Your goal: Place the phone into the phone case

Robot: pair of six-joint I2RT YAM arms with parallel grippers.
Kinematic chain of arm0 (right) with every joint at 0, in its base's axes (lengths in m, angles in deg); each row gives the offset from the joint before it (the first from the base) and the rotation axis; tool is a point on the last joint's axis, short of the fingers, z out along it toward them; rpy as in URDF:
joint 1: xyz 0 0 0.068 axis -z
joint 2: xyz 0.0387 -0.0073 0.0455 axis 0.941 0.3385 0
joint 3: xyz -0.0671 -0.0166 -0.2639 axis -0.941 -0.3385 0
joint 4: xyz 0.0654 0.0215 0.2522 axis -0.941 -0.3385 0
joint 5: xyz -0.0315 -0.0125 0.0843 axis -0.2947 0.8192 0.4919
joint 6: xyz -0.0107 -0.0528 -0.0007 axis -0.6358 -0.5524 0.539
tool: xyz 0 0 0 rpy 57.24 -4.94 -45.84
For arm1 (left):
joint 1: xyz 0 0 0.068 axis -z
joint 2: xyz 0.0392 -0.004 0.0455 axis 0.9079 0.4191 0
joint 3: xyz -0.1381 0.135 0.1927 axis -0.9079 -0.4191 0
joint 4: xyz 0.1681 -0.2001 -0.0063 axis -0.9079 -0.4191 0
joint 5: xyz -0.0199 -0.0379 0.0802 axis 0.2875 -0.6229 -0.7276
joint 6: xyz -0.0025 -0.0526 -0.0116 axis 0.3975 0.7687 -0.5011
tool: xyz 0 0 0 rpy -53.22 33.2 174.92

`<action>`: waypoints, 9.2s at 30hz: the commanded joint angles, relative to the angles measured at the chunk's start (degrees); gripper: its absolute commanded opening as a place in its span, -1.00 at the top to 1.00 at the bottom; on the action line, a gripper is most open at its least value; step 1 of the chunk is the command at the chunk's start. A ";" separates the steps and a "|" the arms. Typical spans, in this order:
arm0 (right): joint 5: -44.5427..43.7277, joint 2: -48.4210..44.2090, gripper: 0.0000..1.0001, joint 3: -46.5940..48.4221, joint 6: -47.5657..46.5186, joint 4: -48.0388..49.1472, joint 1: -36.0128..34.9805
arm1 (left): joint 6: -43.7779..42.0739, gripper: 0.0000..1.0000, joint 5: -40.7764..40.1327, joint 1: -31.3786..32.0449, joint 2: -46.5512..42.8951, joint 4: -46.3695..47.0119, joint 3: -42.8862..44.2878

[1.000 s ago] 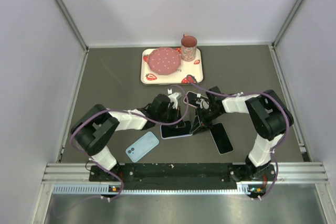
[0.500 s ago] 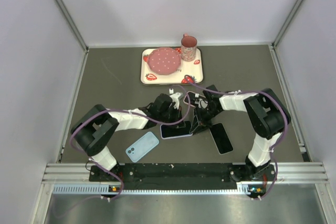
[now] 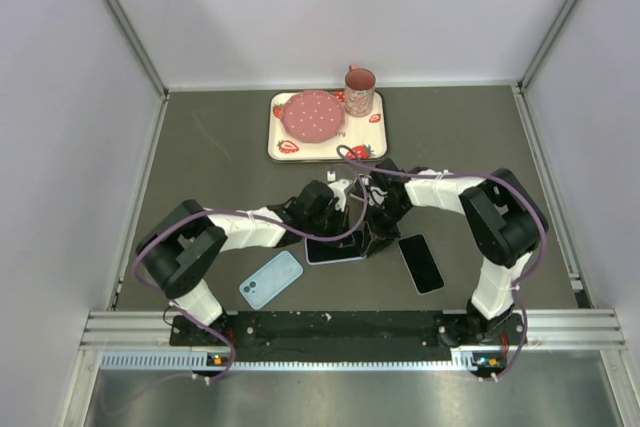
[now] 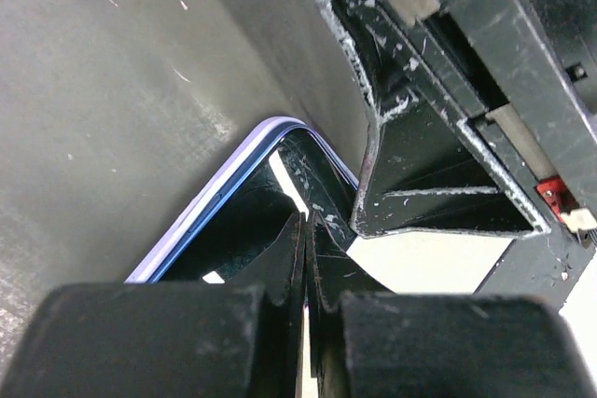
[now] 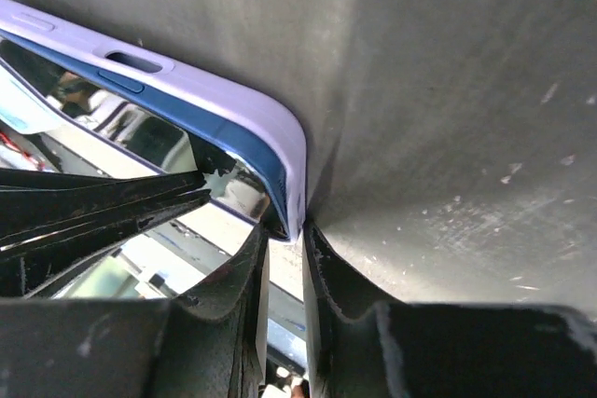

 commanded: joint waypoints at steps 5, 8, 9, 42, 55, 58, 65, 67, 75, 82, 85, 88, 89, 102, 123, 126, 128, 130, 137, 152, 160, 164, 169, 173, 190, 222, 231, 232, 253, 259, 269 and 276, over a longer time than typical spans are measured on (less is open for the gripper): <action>-26.24 5.87 0.84 -3.27 -3.73 5.13 -6.27 | -1.95 1.00 -4.82 -0.09 2.27 -9.50 -2.24; -23.35 1.22 0.46 -3.36 -3.74 6.53 -6.19 | -2.12 1.00 -5.43 -0.09 1.66 -10.03 -2.33; -22.03 0.07 0.32 -3.36 -3.47 7.93 -5.84 | -2.21 1.00 -5.70 -0.09 1.39 -10.12 -2.42; -7.43 0.86 0.32 -2.30 -5.32 12.16 4.18 | -3.00 1.00 -9.39 -0.36 -1.16 -14.96 -0.92; -13.57 -0.21 0.39 -6.52 -5.14 8.21 2.52 | -3.09 1.00 -8.95 -0.44 0.07 -14.52 -0.04; -16.65 1.81 0.39 -5.21 -4.97 5.84 0.85 | -3.18 1.00 -9.13 -0.36 0.77 -15.13 0.57; -23.76 4.19 0.41 -3.89 -4.44 1.97 -1.00 | -3.44 1.00 -9.57 -0.36 0.78 -16.18 1.62; -25.17 4.11 0.45 -3.71 -4.35 0.74 -1.26 | -3.53 1.00 -9.83 -0.36 0.78 -16.45 1.98; -34.49 3.58 0.71 -2.13 -4.44 -2.34 -4.25 | -3.70 1.00 -10.27 -0.36 0.25 -16.63 2.42; -36.79 1.12 1.00 -1.16 -4.35 -2.87 -5.31 | -3.35 1.00 -9.83 -0.36 -0.36 -16.10 2.95; -34.51 -1.59 0.97 -0.37 -4.88 -1.99 -5.31 | -3.35 1.00 -10.18 -0.36 -1.33 -15.48 2.86; -30.12 -5.89 0.73 0.15 -5.41 0.11 -5.22 | -3.00 0.92 -11.32 -0.36 -3.00 -15.83 3.12; -28.62 -7.04 0.65 0.42 -5.23 0.73 -5.22 | -2.57 0.86 -11.67 -0.44 -3.61 -15.66 2.95; -14.03 -18.48 -0.63 -2.12 -2.86 7.76 -1.62 | 1.57 -0.39 -18.88 -2.46 -19.34 -15.57 -3.11; -1.45 -12.24 -0.01 -11.53 3.03 16.81 0.40 | 7.54 -0.14 6.69 -15.74 -15.14 -1.16 -14.90; -0.66 -11.28 0.10 -11.88 3.47 18.04 0.41 | 7.63 -0.03 7.31 -15.74 -13.46 -0.02 -14.63; -0.13 -10.66 0.23 -12.06 4.09 19.62 0.32 | 7.81 0.03 7.48 -15.74 -12.67 0.68 -14.55; 0.74 -9.52 0.30 -11.97 4.35 20.77 0.41 | 7.98 0.17 7.57 -15.74 -11.97 1.30 -14.37; -1.10 -7.76 0.59 -8.38 4.26 22.44 0.58 | 7.64 0.46 7.57 -15.74 -11.09 2.18 -12.35; -2.15 3.56 0.82 12.98 4.00 21.56 1.28 | 3.42 0.45 7.04 -19.34 -6.87 -1.69 -3.13; -4.70 11.83 0.83 26.24 2.24 18.93 1.28 | 2.98 0.44 5.99 -22.77 -2.31 -2.65 4.25; -3.13 16.49 0.83 30.65 2.94 18.31 1.28 | 2.80 0.42 4.85 -23.03 -0.28 -2.21 6.81; -3.30 17.47 0.78 31.27 3.03 18.49 1.28 | 2.63 0.28 3.62 -23.21 0.86 -3.18 8.48; -4.08 14.75 0.66 29.43 2.42 18.49 1.28 | 1.14 -0.13 0.81 -23.12 -1.93 -6.24 8.04; -6.82 -8.02 -0.79 14.14 -0.83 18.75 1.28 | -0.63 -0.36 -9.74 -19.00 -28.04 -26.64 -2.32; -9.98 9.02 -0.07 22.74 -3.56 14.18 -23.76 | 8.87 -0.36 -35.32 -17.32 -68.57 -35.35 -8.04; -8.57 12.63 0.24 24.86 -4.52 13.21 -25.08 | 8.34 -0.36 -34.70 -17.32 -67.43 -34.12 -9.36; -8.66 12.81 0.27 24.94 -4.70 12.95 -25.17 | 8.34 -0.35 -35.05 -17.32 -67.60 -33.42 -9.62; -16.92 10.44 1.00 21.27 -4.35 8.99 -19.91 | 4.91 -0.32 -33.65 -17.32 -64.00 -29.29 -10.42; -20.96 2.36 1.00 12.05 -3.03 9.08 -13.14 | 3.94 -0.32 -30.50 -17.32 -58.65 -24.81 -10.42; -25.18 -6.61 1.00 -1.24 0.57 9.43 -3.56 | 3.85 -0.31 -24.69 -17.32 -48.36 -19.01 -9.54; -26.67 -9.69 1.00 -6.78 2.94 10.05 -0.74 | 2.98 -0.30 -21.35 -17.32 -43.43 -17.42 -8.66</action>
